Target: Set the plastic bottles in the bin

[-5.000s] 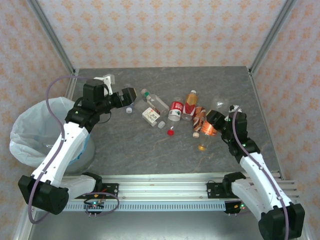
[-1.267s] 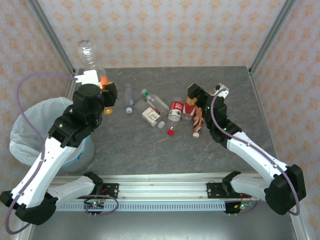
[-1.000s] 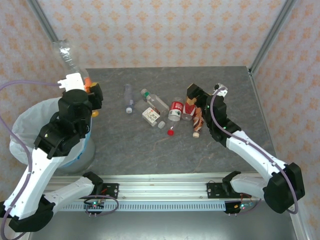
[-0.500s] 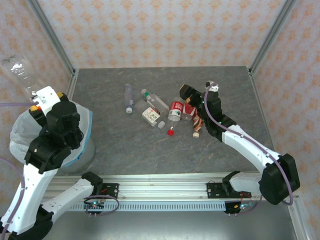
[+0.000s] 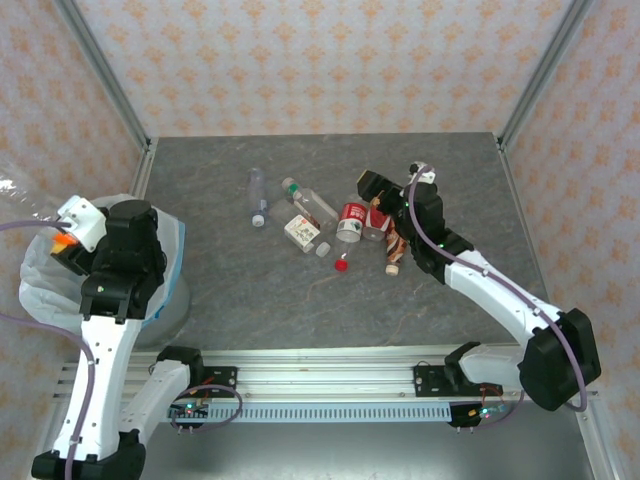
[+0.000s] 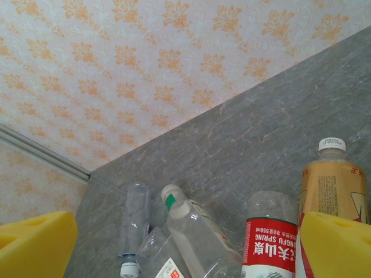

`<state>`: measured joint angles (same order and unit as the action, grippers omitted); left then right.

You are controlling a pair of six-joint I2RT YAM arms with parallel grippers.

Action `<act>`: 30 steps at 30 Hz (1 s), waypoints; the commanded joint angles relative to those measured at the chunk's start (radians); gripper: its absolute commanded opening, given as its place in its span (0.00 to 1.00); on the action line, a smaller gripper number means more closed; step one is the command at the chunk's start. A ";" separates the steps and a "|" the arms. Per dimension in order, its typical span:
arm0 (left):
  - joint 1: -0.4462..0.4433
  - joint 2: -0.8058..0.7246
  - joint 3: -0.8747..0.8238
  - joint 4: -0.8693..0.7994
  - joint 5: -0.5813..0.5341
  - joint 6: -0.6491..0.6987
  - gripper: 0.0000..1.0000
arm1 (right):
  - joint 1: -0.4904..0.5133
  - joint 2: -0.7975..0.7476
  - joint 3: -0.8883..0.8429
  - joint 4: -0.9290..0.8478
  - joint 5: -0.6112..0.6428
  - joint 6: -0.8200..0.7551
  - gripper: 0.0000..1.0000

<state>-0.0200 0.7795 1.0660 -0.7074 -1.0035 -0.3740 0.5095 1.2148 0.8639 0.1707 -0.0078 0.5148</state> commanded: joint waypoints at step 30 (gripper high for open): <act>0.057 0.102 0.101 -0.129 0.354 -0.249 1.00 | -0.027 -0.026 -0.054 0.052 -0.021 -0.068 0.99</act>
<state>0.0288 0.8993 1.1385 -0.8375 -0.7258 -0.6537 0.4931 1.2095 0.8394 0.1722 -0.0082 0.4622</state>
